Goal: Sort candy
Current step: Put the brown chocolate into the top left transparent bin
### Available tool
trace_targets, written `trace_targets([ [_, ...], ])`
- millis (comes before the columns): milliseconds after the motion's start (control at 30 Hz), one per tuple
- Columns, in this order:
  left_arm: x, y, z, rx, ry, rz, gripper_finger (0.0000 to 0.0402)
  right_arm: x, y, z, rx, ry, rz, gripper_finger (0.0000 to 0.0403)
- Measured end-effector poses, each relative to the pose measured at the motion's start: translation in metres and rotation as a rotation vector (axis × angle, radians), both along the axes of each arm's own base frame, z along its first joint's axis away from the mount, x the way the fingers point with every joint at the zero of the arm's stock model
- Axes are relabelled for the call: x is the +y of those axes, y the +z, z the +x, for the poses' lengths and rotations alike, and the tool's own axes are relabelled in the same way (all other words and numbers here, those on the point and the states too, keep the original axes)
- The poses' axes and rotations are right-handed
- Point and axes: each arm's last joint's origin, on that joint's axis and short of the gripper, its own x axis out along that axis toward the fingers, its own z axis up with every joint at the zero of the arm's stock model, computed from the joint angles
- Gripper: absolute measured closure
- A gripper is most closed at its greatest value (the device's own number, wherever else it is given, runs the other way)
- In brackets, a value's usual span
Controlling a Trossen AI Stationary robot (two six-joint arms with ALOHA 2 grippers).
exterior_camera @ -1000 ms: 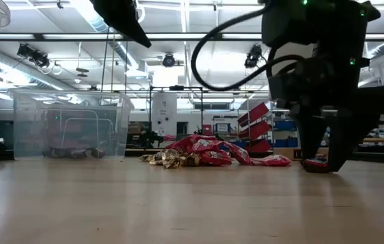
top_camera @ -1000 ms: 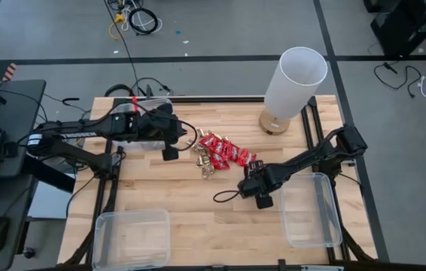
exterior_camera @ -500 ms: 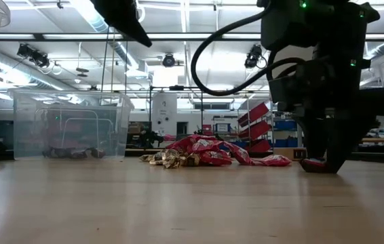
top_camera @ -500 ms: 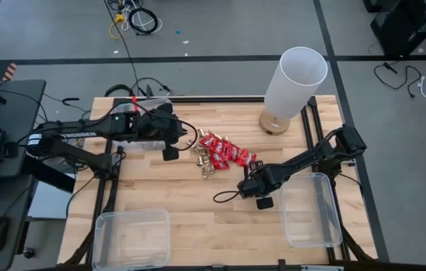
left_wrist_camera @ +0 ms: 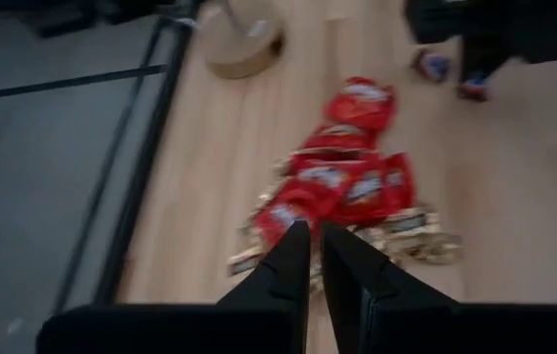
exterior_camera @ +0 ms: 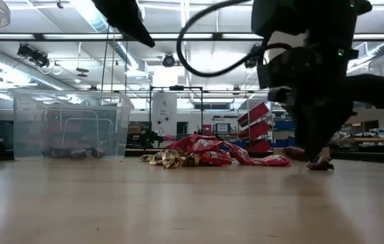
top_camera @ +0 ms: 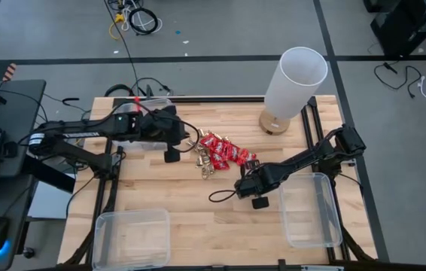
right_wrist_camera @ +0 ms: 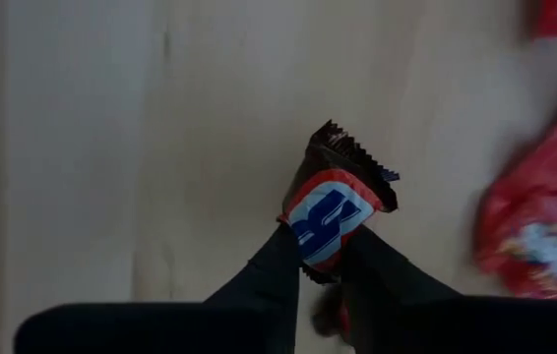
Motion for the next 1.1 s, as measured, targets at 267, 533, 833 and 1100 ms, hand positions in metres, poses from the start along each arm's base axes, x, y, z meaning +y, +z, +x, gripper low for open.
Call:
trace_targets([
  [267,-0.004,-0.012,0.02,-0.012,-0.123,-0.162,0.0369,0.003,0.02,0.01,-0.085,0.012,-0.196,0.0349],
  [533,-0.002,-0.033,0.045,0.01,-0.136,-0.19,0.0369,0.016,0.051,0.019,-0.337,0.025,-0.859,0.0349],
  [833,0.001,-0.047,0.075,-0.088,-0.124,-0.219,0.0352,0.019,0.066,0.039,-0.37,0.107,-1.113,0.0353],
  [1100,0.001,-0.047,0.077,-0.1,-0.125,-0.217,0.0314,0.017,0.067,0.042,-0.356,0.134,-1.113,0.0363],
])
